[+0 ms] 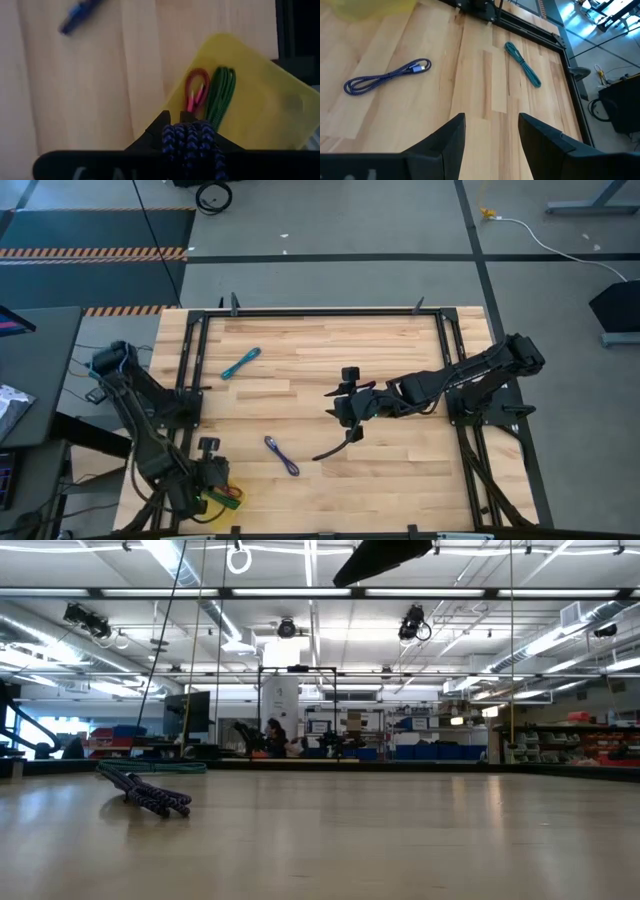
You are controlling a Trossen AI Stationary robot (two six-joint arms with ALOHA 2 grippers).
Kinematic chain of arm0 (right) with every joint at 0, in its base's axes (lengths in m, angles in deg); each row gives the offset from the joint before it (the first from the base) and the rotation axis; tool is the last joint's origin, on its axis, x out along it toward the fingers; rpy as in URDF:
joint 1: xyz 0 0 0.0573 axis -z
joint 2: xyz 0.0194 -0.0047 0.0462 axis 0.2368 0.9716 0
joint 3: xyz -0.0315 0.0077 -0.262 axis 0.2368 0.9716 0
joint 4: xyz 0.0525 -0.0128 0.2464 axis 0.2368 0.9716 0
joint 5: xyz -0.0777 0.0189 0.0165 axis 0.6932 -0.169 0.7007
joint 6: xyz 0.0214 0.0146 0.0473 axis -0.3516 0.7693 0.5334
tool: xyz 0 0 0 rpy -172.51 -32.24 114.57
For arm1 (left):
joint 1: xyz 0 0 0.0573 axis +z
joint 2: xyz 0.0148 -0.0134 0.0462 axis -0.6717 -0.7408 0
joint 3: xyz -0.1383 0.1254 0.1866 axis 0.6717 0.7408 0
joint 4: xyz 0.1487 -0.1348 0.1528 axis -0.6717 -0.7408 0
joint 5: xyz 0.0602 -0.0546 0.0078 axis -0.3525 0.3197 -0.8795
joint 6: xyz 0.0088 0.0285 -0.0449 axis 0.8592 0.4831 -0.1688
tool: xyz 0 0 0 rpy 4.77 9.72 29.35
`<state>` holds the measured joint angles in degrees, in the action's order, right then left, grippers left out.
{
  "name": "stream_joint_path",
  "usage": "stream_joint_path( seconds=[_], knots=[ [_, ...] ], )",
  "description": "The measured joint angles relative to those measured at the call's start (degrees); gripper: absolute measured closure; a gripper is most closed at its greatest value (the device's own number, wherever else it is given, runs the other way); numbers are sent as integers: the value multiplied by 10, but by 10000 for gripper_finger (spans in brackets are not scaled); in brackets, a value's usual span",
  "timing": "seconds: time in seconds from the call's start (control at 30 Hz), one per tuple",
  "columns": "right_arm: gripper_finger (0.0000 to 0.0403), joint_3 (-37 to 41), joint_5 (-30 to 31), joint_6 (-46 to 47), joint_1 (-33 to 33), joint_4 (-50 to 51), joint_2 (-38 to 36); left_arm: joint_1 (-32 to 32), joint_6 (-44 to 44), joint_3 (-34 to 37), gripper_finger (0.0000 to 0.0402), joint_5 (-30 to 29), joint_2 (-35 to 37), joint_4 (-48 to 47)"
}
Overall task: Pick and place USB-C Cables
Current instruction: Put the black charger cable into the yellow bin
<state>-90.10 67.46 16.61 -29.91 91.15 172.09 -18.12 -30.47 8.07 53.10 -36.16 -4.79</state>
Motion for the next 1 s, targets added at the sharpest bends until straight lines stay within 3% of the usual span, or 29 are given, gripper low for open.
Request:
stream_joint_path(
  seconds=[0.3, 0.6, 1.0],
  knots=[
    [215, 0, -2, 26, 0, 3, 0, 1, -13, 0, 366, 24, -31, 8],
    [215, 0, -4, 45, 0, 22, 0, -5, -78, 0, 362, 125, -61, 12],
    [215, 0, -5, 60, 0, 35, 0, -21, -118, 0, 282, 138, -62, 49]
  ],
)
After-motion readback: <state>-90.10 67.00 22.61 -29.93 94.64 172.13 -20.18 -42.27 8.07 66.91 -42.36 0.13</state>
